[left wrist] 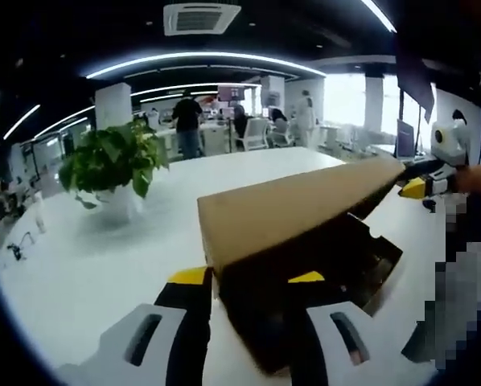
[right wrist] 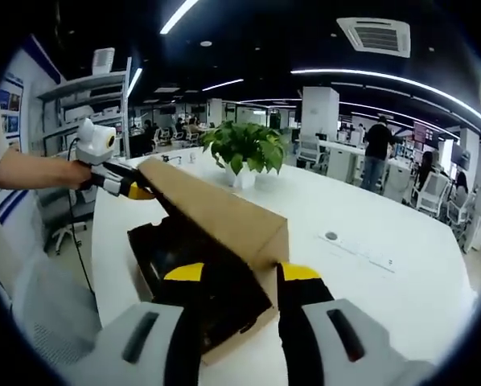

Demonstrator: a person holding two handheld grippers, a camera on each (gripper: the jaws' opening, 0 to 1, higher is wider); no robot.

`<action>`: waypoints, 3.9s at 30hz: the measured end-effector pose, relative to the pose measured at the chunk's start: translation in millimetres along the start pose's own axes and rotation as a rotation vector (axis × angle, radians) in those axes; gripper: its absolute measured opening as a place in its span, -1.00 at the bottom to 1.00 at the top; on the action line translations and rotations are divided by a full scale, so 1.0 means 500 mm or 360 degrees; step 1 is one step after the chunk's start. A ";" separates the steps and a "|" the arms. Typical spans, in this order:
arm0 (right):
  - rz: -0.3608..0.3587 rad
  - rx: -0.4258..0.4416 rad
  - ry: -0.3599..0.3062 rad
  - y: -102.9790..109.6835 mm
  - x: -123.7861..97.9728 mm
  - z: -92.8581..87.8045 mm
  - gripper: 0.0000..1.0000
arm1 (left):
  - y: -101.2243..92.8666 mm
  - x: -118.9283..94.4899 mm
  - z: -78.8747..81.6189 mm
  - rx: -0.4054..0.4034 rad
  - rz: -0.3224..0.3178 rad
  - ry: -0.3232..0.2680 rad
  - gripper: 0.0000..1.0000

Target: Operate the shoe box by opening the lid, removing the specified soft item, and placing it in the target area until the item is outside and the box remains undamaged.

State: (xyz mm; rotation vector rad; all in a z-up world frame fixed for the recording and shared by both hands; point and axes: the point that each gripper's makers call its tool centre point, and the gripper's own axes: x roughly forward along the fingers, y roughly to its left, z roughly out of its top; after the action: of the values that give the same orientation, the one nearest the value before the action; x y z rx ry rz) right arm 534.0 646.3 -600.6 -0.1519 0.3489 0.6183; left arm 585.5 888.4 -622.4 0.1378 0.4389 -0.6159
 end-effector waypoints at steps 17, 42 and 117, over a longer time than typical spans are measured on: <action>-0.0031 0.0012 -0.0030 -0.042 0.023 0.023 -0.48 | 0.067 0.021 0.022 -0.0016 0.0192 0.0016 -0.99; -0.0166 0.0190 0.0031 -0.110 0.043 -0.064 -0.74 | 0.086 0.054 0.050 -0.0032 0.0192 0.0013 -1.00; -0.0220 0.0093 0.0223 -0.157 0.140 -0.126 -0.99 | 0.117 0.154 -0.026 -0.0089 0.0189 0.0188 -1.00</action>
State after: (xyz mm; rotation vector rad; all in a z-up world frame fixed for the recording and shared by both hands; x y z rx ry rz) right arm 616.2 605.8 -682.1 -0.1626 0.4873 0.4612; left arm 671.6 898.5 -667.9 0.1463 0.5574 -0.4796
